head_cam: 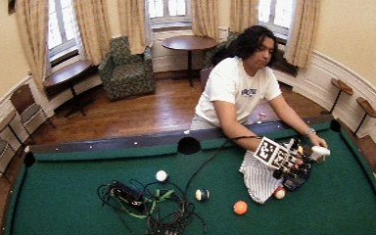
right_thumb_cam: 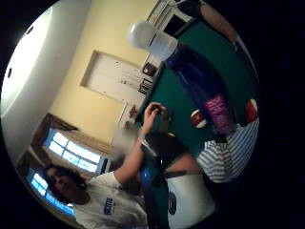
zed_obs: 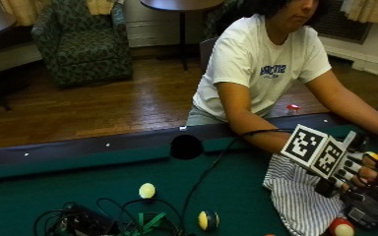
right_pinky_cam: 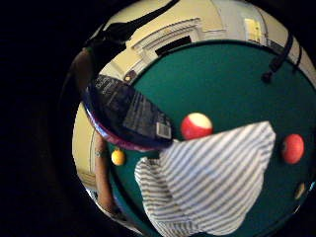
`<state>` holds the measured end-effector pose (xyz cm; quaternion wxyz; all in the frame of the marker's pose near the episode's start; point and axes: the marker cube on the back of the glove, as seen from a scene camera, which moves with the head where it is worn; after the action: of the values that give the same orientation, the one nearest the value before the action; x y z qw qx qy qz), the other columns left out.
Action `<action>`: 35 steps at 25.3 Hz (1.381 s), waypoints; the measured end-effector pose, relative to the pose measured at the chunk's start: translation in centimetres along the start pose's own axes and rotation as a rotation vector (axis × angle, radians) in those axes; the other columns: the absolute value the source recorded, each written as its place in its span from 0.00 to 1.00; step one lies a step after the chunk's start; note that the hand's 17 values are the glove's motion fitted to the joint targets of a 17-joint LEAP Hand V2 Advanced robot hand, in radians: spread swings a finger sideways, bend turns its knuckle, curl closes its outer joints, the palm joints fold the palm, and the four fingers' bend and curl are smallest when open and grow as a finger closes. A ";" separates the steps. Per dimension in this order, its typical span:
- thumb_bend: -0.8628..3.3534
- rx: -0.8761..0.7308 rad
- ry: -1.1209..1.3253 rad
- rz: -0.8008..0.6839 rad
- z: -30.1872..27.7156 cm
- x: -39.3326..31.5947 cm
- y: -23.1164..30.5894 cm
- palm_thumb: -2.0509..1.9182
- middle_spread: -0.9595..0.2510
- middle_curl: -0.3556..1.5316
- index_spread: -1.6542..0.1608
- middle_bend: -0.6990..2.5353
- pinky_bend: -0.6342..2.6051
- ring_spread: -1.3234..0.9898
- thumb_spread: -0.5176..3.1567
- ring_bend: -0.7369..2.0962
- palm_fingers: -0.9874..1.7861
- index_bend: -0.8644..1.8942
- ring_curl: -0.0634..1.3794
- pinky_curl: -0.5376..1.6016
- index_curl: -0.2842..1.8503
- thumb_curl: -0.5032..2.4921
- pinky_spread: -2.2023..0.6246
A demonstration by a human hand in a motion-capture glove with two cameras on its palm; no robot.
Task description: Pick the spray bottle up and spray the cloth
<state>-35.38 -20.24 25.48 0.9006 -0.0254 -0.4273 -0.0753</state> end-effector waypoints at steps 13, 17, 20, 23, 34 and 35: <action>0.19 -0.179 0.322 -0.172 -6.7 -1.2 5.1 0.62 0.64 0.38 0.67 0.28 0.30 0.49 0.38 0.37 0.50 0.35 0.26 0.42 0.27 0.31 0.84; 0.19 -0.227 0.419 -0.235 -8.3 -2.1 6.6 0.61 0.64 0.38 0.66 0.28 0.31 0.49 0.38 0.36 0.47 0.36 0.26 0.42 0.26 0.30 0.85; 0.19 -0.222 0.486 -0.241 -9.7 -2.6 7.0 0.59 0.64 0.38 0.66 0.28 0.31 0.49 0.38 0.36 0.47 0.35 0.26 0.42 0.26 0.30 0.85; 0.19 -0.205 0.531 -0.234 -10.7 -2.9 7.1 0.59 0.64 0.37 0.66 0.28 0.32 0.49 0.38 0.35 0.47 0.36 0.25 0.42 0.25 0.29 0.85; 0.20 -0.203 0.564 -0.211 -11.7 -2.3 7.1 0.58 0.65 0.37 0.65 0.27 0.32 0.49 0.38 0.35 0.46 0.36 0.25 0.42 0.24 0.29 0.85; 0.20 -0.202 0.564 -0.208 -11.7 -2.3 7.1 0.58 0.65 0.37 0.65 0.27 0.32 0.49 0.38 0.35 0.46 0.36 0.25 0.42 0.24 0.29 0.85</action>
<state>-26.69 -14.25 16.42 0.9640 -0.0488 -0.1513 -0.2132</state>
